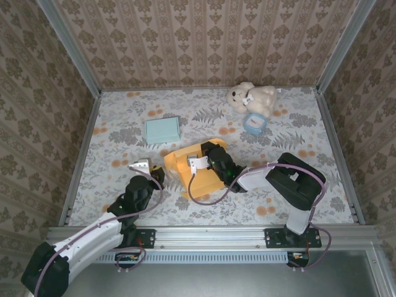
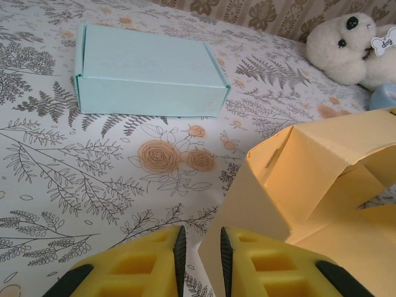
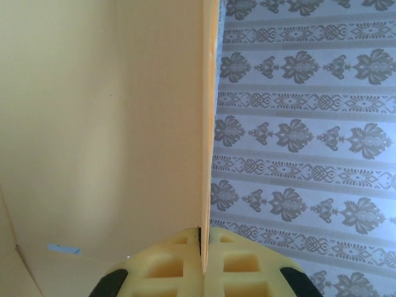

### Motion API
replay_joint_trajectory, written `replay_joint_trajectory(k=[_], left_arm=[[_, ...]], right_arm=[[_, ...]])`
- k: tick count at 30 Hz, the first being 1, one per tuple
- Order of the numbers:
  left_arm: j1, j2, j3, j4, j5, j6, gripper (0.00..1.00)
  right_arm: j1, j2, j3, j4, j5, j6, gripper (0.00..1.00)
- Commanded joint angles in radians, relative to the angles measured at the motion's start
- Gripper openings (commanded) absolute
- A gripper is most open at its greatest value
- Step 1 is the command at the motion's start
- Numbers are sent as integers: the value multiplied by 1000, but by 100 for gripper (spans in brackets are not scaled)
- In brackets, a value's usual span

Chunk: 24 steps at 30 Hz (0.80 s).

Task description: Fold the paper box

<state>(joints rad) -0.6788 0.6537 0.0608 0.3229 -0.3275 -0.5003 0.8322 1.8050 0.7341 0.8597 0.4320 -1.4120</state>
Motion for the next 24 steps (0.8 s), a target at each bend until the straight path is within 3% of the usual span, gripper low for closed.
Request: replay_joint_trajectory(k=[1,9,24], left_arm=[[9,3,-15,21,-23,11,25],[23,92,6,53,-25,11,26],[63,327,76,245,56,105,25]], right_arm=[[6,40,-41,49,19,-3,0],[6,58,-78,123,16,-13,0],[8,35,-98,102,-14,4,0]])
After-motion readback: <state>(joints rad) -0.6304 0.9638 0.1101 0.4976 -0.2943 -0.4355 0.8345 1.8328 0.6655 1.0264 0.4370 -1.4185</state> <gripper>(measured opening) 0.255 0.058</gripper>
